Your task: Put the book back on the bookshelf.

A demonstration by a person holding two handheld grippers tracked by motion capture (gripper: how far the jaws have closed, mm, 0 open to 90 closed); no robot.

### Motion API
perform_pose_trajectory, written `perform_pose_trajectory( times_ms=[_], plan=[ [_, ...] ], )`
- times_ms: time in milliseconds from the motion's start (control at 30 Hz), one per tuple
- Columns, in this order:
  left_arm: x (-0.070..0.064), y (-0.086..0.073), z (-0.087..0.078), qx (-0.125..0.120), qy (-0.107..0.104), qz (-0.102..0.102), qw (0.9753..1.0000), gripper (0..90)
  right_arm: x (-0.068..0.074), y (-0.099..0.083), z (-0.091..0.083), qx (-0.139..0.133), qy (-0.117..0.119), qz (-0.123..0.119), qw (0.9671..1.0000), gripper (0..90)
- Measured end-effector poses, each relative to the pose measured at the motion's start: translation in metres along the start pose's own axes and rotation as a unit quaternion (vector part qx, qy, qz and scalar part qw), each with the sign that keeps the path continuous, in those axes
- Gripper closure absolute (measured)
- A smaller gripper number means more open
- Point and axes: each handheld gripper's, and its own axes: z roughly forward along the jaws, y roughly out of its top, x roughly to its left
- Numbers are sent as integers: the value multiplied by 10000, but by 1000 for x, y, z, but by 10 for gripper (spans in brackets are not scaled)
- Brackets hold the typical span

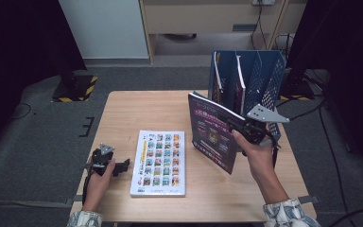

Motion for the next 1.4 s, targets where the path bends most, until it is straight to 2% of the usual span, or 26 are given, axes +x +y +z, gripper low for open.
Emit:
perform_pose_trajectory(
  times_ms=[700, 1400],
  plan=[
    [0, 0, 0, 2, -9, 6, 10000, 29, -15, -6, -40, -20, -155, 23, 9999, 840],
    [-1, 0, 0, 5, -18, 14, 10000, 28, -34, -10, -83, -17, -494, 93, 9987, 840]
  ],
)
